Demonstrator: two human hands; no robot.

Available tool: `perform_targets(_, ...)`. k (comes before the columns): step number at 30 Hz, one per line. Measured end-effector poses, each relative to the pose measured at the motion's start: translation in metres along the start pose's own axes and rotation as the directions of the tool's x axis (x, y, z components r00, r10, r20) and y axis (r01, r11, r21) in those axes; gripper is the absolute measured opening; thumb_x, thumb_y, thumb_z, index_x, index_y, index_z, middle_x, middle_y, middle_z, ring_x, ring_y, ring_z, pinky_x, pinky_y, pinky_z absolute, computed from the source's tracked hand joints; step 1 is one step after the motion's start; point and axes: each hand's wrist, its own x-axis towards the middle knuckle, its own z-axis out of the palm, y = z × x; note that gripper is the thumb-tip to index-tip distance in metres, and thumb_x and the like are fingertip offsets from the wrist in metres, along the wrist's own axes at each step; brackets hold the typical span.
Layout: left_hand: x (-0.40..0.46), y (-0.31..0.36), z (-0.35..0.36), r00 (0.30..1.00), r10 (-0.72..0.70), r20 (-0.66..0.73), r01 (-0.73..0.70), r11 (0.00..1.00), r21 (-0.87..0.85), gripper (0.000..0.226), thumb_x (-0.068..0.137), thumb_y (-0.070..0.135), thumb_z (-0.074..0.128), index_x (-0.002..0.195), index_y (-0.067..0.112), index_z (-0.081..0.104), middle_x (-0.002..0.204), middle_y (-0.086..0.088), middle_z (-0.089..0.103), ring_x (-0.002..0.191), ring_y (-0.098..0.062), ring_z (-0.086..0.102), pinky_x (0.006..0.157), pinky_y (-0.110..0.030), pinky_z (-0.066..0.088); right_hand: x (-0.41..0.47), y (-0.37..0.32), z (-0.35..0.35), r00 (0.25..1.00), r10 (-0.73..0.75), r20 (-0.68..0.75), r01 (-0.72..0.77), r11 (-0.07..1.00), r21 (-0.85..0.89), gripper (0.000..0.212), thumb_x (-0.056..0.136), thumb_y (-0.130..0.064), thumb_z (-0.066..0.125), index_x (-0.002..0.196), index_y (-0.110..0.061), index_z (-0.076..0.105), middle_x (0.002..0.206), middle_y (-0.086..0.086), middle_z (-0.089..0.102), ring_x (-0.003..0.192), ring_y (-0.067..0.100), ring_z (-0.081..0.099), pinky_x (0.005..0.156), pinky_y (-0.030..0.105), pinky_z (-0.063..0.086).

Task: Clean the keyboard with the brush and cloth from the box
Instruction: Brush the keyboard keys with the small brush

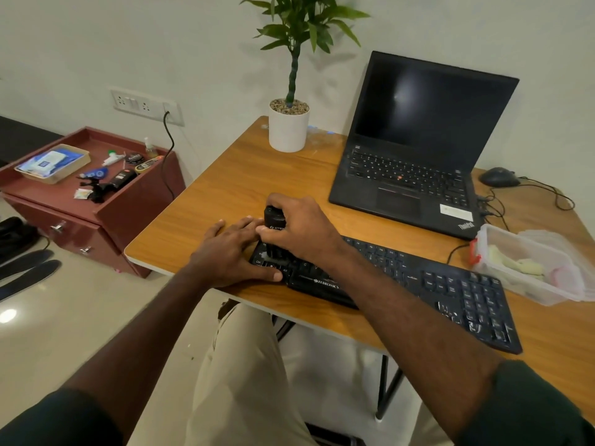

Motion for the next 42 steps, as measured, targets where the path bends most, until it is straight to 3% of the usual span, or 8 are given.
perform_targets(4, 0.002, -0.005, 0.003, 1.000, -0.002, 0.010, 0.002, 1.000, 0.012, 0.118, 0.051, 0.102, 0.039, 0.150, 0.037, 0.033, 0.164, 0.008, 0.022, 0.151, -0.005, 0.006, 0.123, -0.048, 0.001, -0.005, 0.000, -0.007, 0.997, -0.003, 0.079, 0.007, 0.999, -0.047, 0.019, 0.085, -0.034, 0.072, 0.094, -0.024, 0.057, 0.078, -0.004, 0.063, 0.071, 0.013, 0.060, 0.060, 0.037, 0.055)
perform_targets(10, 0.003, -0.006, 0.003, 0.999, -0.011, 0.033, 0.011, 1.000, 0.022, 0.114, 0.051, 0.103, 0.039, 0.150, 0.053, 0.015, 0.164, 0.011, 0.020, 0.151, -0.005, 0.006, 0.123, -0.047, 0.000, -0.016, 0.006, -0.028, 0.990, 0.054, 0.128, -0.038, 0.991, -0.126, 0.021, 0.085, -0.036, 0.074, 0.093, -0.023, 0.059, 0.081, -0.005, 0.063, 0.075, 0.013, 0.059, 0.063, 0.038, 0.053)
perform_targets(16, 0.004, -0.007, 0.003, 0.999, -0.022, 0.048, 0.020, 0.999, 0.033, 0.117, 0.049, 0.106, 0.036, 0.151, 0.054, 0.012, 0.165, 0.011, 0.017, 0.150, -0.004, 0.004, 0.123, -0.046, -0.001, -0.034, 0.018, -0.048, 0.979, 0.123, 0.164, -0.088, 0.975, -0.206, 0.023, 0.085, -0.040, 0.074, 0.096, -0.025, 0.061, 0.086, -0.004, 0.064, 0.081, 0.014, 0.060, 0.069, 0.042, 0.056)
perform_targets(27, 0.004, -0.006, 0.004, 0.998, -0.023, 0.052, 0.021, 0.999, 0.047, 0.115, 0.050, 0.105, 0.036, 0.150, 0.056, 0.010, 0.165, 0.011, 0.015, 0.151, -0.005, 0.003, 0.122, -0.045, -0.003, -0.033, 0.014, -0.068, 0.946, 0.140, 0.293, -0.045, 0.951, -0.307, 0.023, 0.084, -0.034, 0.077, 0.092, -0.019, 0.062, 0.083, -0.007, 0.061, 0.077, 0.011, 0.058, 0.064, 0.032, 0.051)
perform_targets(29, 0.004, -0.007, 0.004, 0.999, -0.025, 0.046, 0.023, 0.999, 0.049, 0.115, 0.050, 0.105, 0.036, 0.150, 0.055, 0.011, 0.165, 0.011, 0.015, 0.151, -0.005, 0.004, 0.122, -0.045, -0.002, -0.029, 0.014, -0.070, 0.957, 0.132, 0.257, -0.055, 0.957, -0.285, 0.022, 0.082, -0.034, 0.078, 0.087, -0.021, 0.060, 0.080, -0.009, 0.059, 0.075, 0.008, 0.057, 0.065, 0.032, 0.050)
perform_targets(35, 0.005, -0.006, 0.004, 0.998, -0.028, 0.048, 0.025, 0.998, 0.064, 0.113, 0.048, 0.106, 0.032, 0.147, 0.058, 0.007, 0.165, 0.011, 0.016, 0.151, -0.006, 0.004, 0.122, -0.047, -0.001, -0.023, -0.001, -0.054, 0.997, 0.055, -0.053, -0.058, 0.996, -0.064, 0.022, 0.082, -0.036, 0.077, 0.092, -0.021, 0.064, 0.079, -0.008, 0.064, 0.076, 0.010, 0.061, 0.065, 0.029, 0.053)
perform_targets(38, 0.004, -0.004, 0.003, 0.999, -0.028, 0.039, 0.025, 0.998, 0.061, 0.110, 0.045, 0.108, 0.030, 0.142, 0.061, 0.005, 0.165, 0.011, 0.018, 0.151, -0.006, 0.005, 0.123, -0.048, 0.000, -0.025, -0.002, -0.037, 0.999, 0.030, -0.020, -0.032, 0.997, -0.076, 0.019, 0.084, -0.035, 0.075, 0.093, -0.023, 0.063, 0.080, -0.007, 0.065, 0.073, 0.008, 0.060, 0.061, 0.026, 0.051)
perform_targets(42, 0.004, -0.003, 0.002, 0.999, -0.028, 0.038, 0.026, 0.998, 0.053, 0.120, 0.044, 0.108, 0.030, 0.150, 0.054, 0.012, 0.164, 0.011, 0.018, 0.151, -0.006, 0.005, 0.122, -0.046, -0.001, -0.034, 0.009, -0.043, 0.996, 0.092, 0.022, -0.088, 0.987, -0.132, 0.020, 0.085, -0.035, 0.074, 0.095, -0.022, 0.062, 0.081, -0.007, 0.064, 0.075, 0.009, 0.062, 0.063, 0.032, 0.055)
